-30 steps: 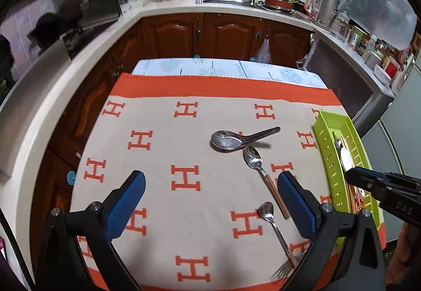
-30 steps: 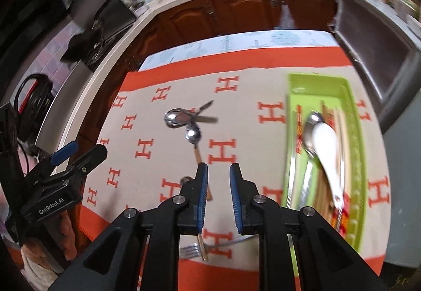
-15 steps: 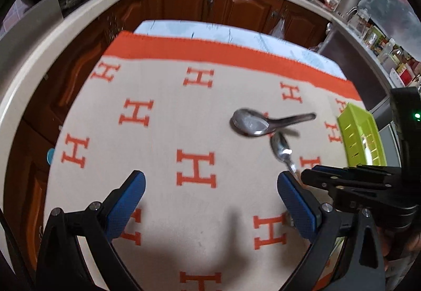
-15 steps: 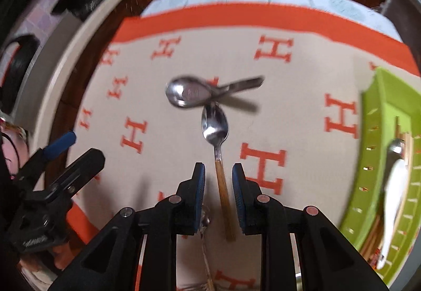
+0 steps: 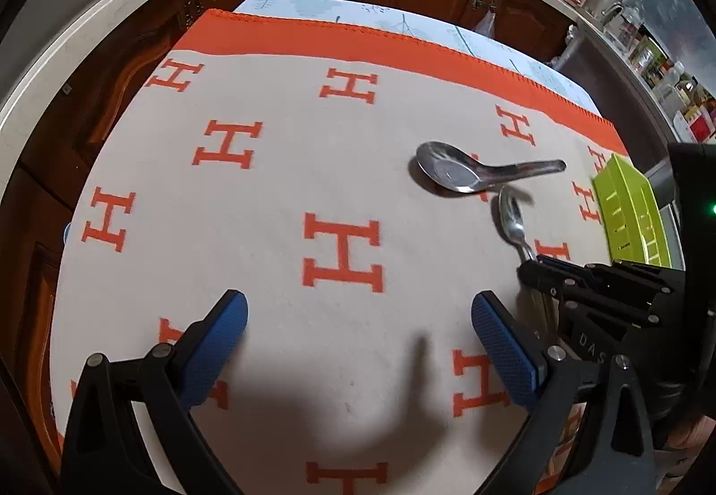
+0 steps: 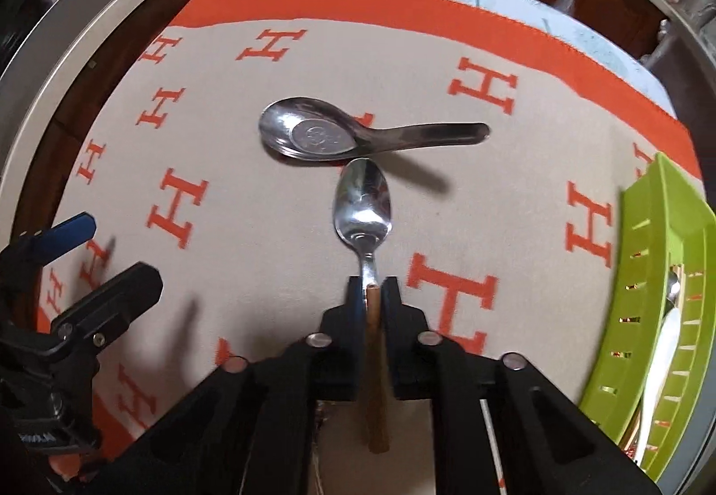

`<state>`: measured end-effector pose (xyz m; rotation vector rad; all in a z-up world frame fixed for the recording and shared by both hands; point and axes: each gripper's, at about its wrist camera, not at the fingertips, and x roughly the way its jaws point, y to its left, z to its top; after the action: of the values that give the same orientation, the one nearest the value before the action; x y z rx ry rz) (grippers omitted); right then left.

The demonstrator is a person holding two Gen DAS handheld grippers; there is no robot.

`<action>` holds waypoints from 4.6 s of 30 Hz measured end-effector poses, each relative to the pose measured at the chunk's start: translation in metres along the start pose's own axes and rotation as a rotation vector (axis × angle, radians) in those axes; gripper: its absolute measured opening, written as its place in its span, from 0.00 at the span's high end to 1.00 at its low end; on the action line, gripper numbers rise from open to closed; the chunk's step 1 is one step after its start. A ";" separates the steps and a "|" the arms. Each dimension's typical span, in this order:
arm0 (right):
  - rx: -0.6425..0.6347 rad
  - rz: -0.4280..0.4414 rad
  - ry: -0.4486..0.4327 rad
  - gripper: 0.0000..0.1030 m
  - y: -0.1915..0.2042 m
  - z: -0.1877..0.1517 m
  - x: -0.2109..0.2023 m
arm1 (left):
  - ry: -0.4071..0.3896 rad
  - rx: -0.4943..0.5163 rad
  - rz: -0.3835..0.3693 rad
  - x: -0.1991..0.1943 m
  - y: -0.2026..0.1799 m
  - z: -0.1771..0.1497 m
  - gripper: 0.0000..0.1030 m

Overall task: Organize utensils
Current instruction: 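Grasp the wooden-handled spoon with the right tool and lift it, then lower the wooden-handled spoon into the green tray and open the right tool, then grasp the metal soup spoon by its handle with the left tool, then carry the soup spoon toward the green tray with the left tool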

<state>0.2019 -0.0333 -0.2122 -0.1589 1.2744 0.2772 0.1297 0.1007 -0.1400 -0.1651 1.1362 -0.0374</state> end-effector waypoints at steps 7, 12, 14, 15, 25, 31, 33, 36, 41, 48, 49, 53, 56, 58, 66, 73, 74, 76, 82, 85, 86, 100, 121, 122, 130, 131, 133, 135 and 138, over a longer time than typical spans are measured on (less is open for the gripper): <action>0.104 0.064 -0.026 0.94 -0.015 -0.012 -0.012 | 0.007 0.035 0.001 -0.008 -0.013 -0.009 0.04; 0.155 0.118 -0.066 0.94 -0.024 -0.030 -0.046 | 0.011 0.031 -0.011 -0.019 -0.017 -0.013 0.04; 0.170 0.133 -0.088 0.94 -0.027 -0.039 -0.063 | 0.017 0.022 -0.018 -0.025 -0.019 -0.015 0.04; 0.179 0.137 -0.107 0.94 -0.030 -0.045 -0.075 | 0.019 0.018 -0.024 -0.028 -0.020 -0.017 0.04; 0.293 0.101 -0.248 0.94 -0.093 -0.095 -0.170 | -0.002 0.059 -0.050 -0.054 -0.044 -0.031 0.04; 0.378 -0.046 -0.233 0.94 -0.156 -0.115 -0.175 | -0.005 0.095 -0.045 -0.058 -0.060 -0.032 0.04; 0.394 -0.092 -0.201 0.94 -0.171 -0.118 -0.166 | -0.004 0.098 -0.040 -0.056 -0.063 -0.031 0.04; 0.437 -0.095 -0.145 0.94 -0.193 -0.130 -0.151 | 0.002 0.099 -0.034 -0.053 -0.066 -0.029 0.04; 0.444 -0.105 -0.089 0.94 -0.203 -0.142 -0.133 | 0.010 0.103 -0.025 -0.049 -0.068 -0.028 0.04; 0.457 -0.090 -0.106 0.85 -0.205 -0.144 -0.129 | 0.023 0.085 -0.065 -0.047 -0.066 -0.025 0.04; 0.457 -0.088 -0.115 0.83 -0.202 -0.142 -0.132 | 0.026 0.079 -0.077 -0.047 -0.065 -0.023 0.04; 0.445 -0.076 -0.156 0.83 -0.193 -0.137 -0.148 | 0.052 0.029 -0.154 -0.045 -0.064 -0.013 0.04; 0.433 -0.052 -0.186 0.82 -0.184 -0.134 -0.160 | 0.073 -0.033 -0.226 -0.043 -0.063 0.002 0.04; 0.417 -0.031 -0.207 0.82 -0.176 -0.132 -0.168 | 0.087 -0.079 -0.266 -0.040 -0.064 0.014 0.04; 0.409 0.035 -0.283 0.81 -0.159 -0.125 -0.190 | 0.157 -0.320 -0.372 0.005 -0.061 0.057 0.04; 0.424 0.049 -0.287 0.81 -0.166 -0.126 -0.184 | 0.218 -0.564 -0.415 0.068 -0.056 0.058 0.14; 0.426 0.049 -0.283 0.81 -0.167 -0.126 -0.182 | 0.220 -0.579 -0.415 0.075 -0.057 0.059 0.17; 0.430 0.051 -0.274 0.81 -0.169 -0.127 -0.177 | 0.224 -0.588 -0.403 0.084 -0.062 0.062 0.18; 0.446 0.055 -0.259 0.81 -0.175 -0.129 -0.163 | 0.223 -0.586 -0.316 0.097 -0.083 0.076 0.19; 0.447 0.052 -0.247 0.81 -0.177 -0.129 -0.156 | 0.217 -0.514 -0.168 0.097 -0.095 0.089 0.36; 0.446 0.052 -0.244 0.81 -0.177 -0.129 -0.154 | 0.214 -0.475 -0.113 0.098 -0.100 0.093 0.48; 0.433 0.046 -0.230 0.81 -0.176 -0.133 -0.141 | 0.244 -0.164 -0.015 0.097 -0.108 0.086 0.95; 0.372 0.106 -0.237 0.81 -0.145 -0.134 -0.147 | 0.218 0.004 -0.154 0.033 -0.081 0.007 1.00; 0.361 0.109 -0.240 0.81 -0.140 -0.133 -0.148 | 0.229 0.008 -0.152 0.033 -0.077 0.003 1.00; 0.325 0.108 -0.231 0.81 -0.121 -0.134 -0.153 | 0.242 0.002 -0.147 0.045 -0.062 0.000 0.52; 0.325 0.104 -0.231 0.81 -0.120 -0.135 -0.153 | 0.232 0.000 -0.148 0.045 -0.062 0.002 0.44; 0.325 0.098 -0.231 0.81 -0.121 -0.138 -0.154 | 0.198 0.023 -0.118 0.044 -0.063 0.007 0.43; 0.329 0.096 -0.227 0.81 -0.122 -0.139 -0.154 | 0.184 0.058 -0.091 0.048 -0.067 0.010 0.43; 0.331 0.097 -0.223 0.81 -0.124 -0.141 -0.153 | 0.162 0.107 -0.059 0.051 -0.073 0.012 0.43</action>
<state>0.0682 -0.2080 -0.1109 0.2120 1.0899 0.1586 0.1659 0.0247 -0.1699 -0.1018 1.2872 -0.1663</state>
